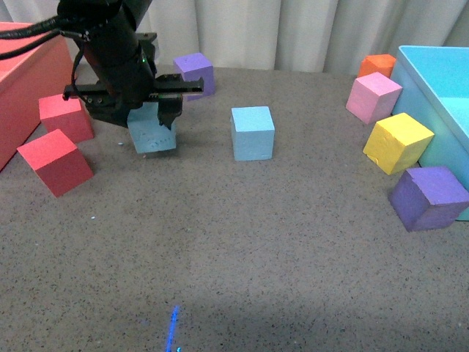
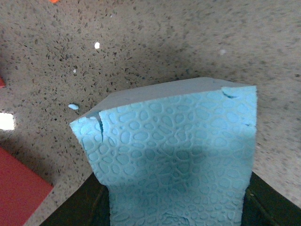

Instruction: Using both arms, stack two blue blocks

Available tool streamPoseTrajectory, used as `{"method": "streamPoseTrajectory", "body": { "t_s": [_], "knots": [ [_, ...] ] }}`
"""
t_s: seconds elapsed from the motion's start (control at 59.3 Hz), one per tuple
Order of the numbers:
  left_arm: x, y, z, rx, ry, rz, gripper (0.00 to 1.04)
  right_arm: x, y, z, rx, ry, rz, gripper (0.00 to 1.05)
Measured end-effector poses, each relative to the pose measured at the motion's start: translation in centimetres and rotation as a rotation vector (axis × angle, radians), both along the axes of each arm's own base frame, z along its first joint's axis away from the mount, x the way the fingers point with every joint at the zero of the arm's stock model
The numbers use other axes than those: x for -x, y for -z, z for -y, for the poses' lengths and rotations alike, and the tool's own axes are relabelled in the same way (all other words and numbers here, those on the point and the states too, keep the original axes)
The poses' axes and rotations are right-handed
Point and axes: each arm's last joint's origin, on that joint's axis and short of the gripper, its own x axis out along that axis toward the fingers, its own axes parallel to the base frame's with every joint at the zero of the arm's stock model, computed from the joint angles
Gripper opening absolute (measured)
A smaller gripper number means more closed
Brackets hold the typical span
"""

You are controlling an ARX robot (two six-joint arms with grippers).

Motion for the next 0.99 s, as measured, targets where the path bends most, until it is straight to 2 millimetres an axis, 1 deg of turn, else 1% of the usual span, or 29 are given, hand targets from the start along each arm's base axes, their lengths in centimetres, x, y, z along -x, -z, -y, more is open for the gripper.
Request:
{"method": "streamPoseTrajectory", "body": {
  "t_s": [0.067,0.101,0.169,0.236,0.287,0.455,0.658,0.995],
  "knots": [
    [0.8,-2.3,1.2,0.019,0.015,0.041,0.48,0.0,0.0,0.0,0.000,0.000,0.000,0.95],
    [1.3,-3.9,2.1,0.033,0.026,0.068,0.48,0.0,0.0,0.0,0.000,0.000,0.000,0.95],
    [2.0,-5.4,3.5,0.045,0.047,0.088,0.48,0.0,0.0,0.0,0.000,0.000,0.000,0.95],
    [2.5,-6.3,4.6,0.046,0.060,0.097,0.48,0.0,0.0,0.0,0.000,0.000,0.000,0.95],
    [3.0,-7.0,6.2,0.040,0.079,0.095,0.48,0.0,0.0,0.0,0.000,0.000,0.000,0.95],
    [3.2,-7.3,9.1,0.027,0.110,0.067,0.47,0.0,0.0,0.0,0.000,0.000,0.000,0.95],
    [2.4,-6.9,12.1,0.004,0.118,0.043,0.47,0.0,0.0,0.0,0.000,0.000,0.000,0.95],
    [1.4,-5.5,14.6,-0.016,0.118,0.007,0.47,0.0,0.0,0.0,0.000,0.000,0.000,0.95]
  ]
}}
